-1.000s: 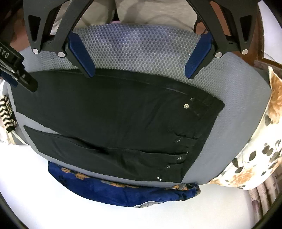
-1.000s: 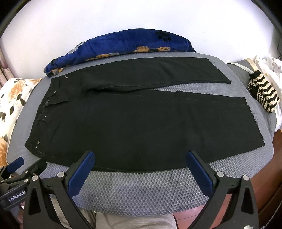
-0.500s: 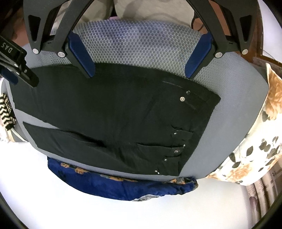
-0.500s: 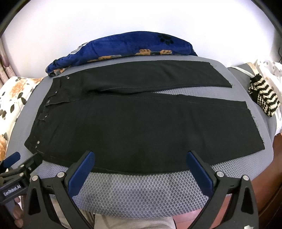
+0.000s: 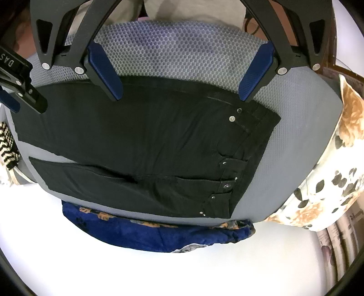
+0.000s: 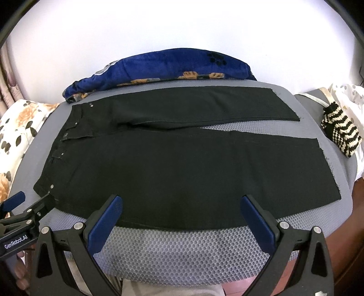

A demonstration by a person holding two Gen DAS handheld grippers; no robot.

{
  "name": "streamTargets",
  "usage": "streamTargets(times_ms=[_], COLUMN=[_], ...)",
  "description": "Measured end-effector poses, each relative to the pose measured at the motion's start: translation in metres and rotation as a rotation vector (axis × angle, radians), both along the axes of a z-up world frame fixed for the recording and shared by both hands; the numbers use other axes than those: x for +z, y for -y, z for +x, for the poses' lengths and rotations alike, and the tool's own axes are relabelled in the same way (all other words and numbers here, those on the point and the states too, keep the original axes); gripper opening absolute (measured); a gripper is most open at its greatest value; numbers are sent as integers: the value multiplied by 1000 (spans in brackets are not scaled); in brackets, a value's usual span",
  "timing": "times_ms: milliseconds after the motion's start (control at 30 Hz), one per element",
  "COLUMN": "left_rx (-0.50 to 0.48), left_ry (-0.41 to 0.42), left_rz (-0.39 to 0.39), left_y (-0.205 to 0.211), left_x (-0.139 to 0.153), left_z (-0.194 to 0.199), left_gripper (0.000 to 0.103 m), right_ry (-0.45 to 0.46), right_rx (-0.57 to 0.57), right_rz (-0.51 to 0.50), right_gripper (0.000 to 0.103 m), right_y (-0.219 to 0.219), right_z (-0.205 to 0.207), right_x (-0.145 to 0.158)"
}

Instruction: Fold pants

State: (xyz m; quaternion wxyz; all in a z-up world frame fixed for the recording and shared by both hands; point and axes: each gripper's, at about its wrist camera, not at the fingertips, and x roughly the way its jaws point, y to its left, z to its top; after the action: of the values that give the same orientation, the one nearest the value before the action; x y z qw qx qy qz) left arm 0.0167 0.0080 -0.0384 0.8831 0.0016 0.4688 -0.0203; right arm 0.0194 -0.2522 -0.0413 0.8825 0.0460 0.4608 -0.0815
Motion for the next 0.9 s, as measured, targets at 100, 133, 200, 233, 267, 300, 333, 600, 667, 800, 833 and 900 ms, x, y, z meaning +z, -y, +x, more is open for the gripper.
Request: streamTargets(times_ms=[100, 133, 200, 233, 267, 300, 333, 600, 667, 800, 833, 900], left_rx=[0, -1, -2, -3, -3, -4, -5, -9, -11, -14, -18, -23], left_ry=[0, 0, 1, 0, -1, -2, -3, -5, -7, -7, -3, 2], left_rz=[-1, -1, 2, 2, 2, 1, 2, 6, 6, 9, 8, -11], left_y=[0, 0, 1, 2, 2, 2, 2, 3, 4, 3, 3, 0], left_x=[0, 0, 0, 0, 0, 0, -1, -2, -2, -3, -2, -1], left_z=[0, 0, 0, 0, 1, 2, 2, 4, 5, 8, 10, 14], left_gripper=[101, 101, 101, 101, 101, 101, 101, 101, 101, 101, 101, 101], right_ry=[-3, -4, -3, -3, -3, -4, -4, -3, 10, 17, 14, 10], right_rx=[-2, -3, -3, -2, -1, 0, 1, 9, 15, 19, 21, 31], right_rz=[4, 3, 2, 2, 1, 3, 4, 7, 5, -9, -12, -20], right_gripper=[103, 103, 103, 103, 103, 103, 103, 103, 103, 103, 103, 103], right_y=[1, 1, 1, 1, 1, 1, 2, 2, 2, 1, 2, 2], right_z=[0, 0, 1, 1, 1, 1, 1, 4, 3, 5, 6, 8], right_x=[-1, -1, 0, 0, 0, 0, -1, -2, -2, -2, -2, -3])
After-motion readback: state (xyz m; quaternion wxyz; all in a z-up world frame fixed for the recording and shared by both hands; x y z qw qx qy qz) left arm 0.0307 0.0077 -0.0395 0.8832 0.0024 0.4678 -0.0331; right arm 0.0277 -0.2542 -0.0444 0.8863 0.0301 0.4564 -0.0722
